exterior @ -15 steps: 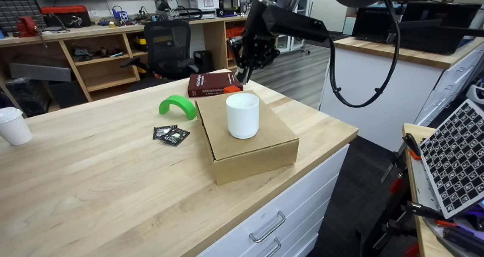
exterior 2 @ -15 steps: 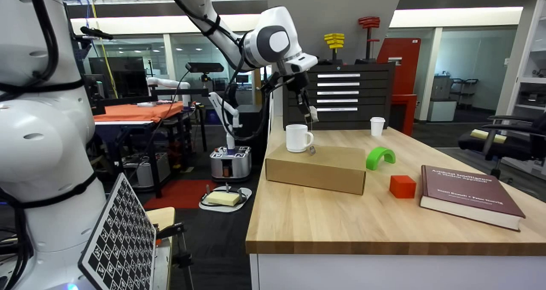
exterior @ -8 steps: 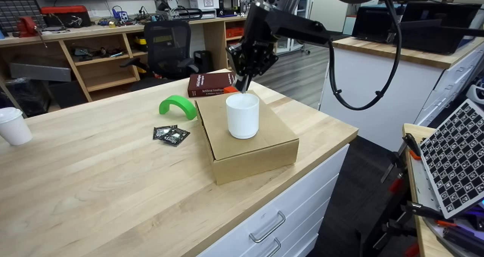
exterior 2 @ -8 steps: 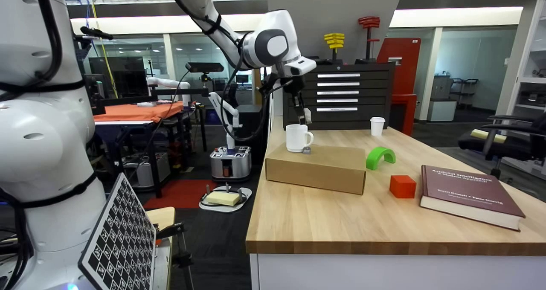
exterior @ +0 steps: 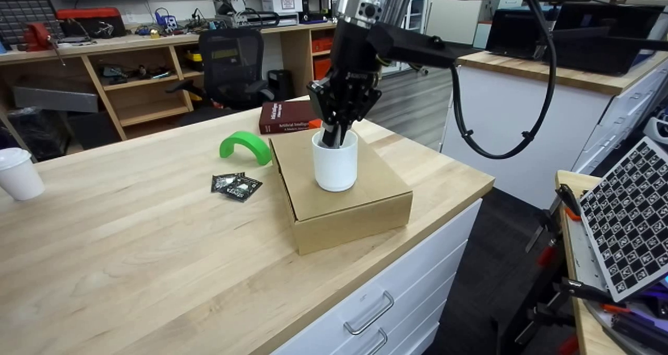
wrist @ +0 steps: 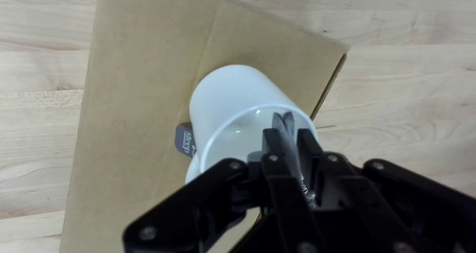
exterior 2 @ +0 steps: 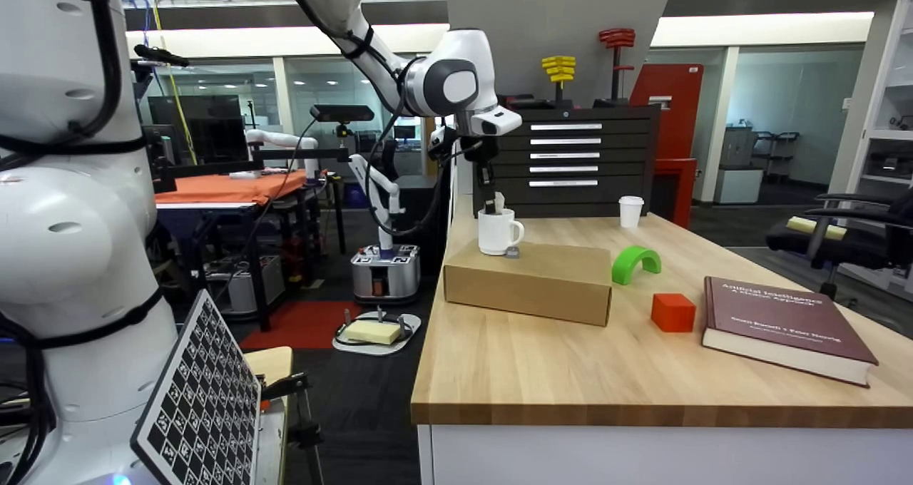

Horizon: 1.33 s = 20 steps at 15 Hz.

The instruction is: Put the teabag in the mug

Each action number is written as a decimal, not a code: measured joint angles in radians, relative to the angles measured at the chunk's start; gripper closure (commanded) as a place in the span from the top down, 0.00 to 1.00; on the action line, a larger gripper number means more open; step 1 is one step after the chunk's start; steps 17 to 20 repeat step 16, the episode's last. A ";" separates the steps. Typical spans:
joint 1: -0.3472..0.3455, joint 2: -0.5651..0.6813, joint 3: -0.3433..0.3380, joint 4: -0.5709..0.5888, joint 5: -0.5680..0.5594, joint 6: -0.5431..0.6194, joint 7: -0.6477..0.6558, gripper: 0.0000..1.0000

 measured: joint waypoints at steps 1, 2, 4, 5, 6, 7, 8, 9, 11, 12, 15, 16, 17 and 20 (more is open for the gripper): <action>0.005 0.000 0.002 0.006 0.000 -0.009 0.000 0.56; 0.010 0.000 0.001 0.011 0.000 -0.015 0.000 0.62; 0.014 -0.002 0.002 0.019 0.000 -0.020 0.001 0.75; 0.014 -0.003 0.002 0.023 -0.006 -0.020 0.004 0.82; 0.014 -0.004 0.001 0.027 -0.010 -0.020 0.007 0.88; 0.014 -0.007 0.000 0.032 -0.014 -0.018 0.011 0.95; 0.014 -0.010 -0.001 0.037 -0.017 -0.014 0.014 0.99; 0.014 -0.017 -0.002 0.040 -0.025 -0.005 0.023 0.99; 0.014 -0.037 -0.006 0.041 -0.052 0.026 0.052 1.00; 0.013 -0.045 -0.011 0.041 -0.067 0.043 0.071 1.00; 0.013 -0.043 -0.013 0.041 -0.069 0.045 0.070 1.00; 0.013 -0.040 -0.012 0.041 -0.069 0.045 0.070 1.00; 0.013 -0.040 -0.012 0.041 -0.069 0.045 0.070 1.00; 0.013 -0.040 -0.012 0.041 -0.069 0.045 0.070 1.00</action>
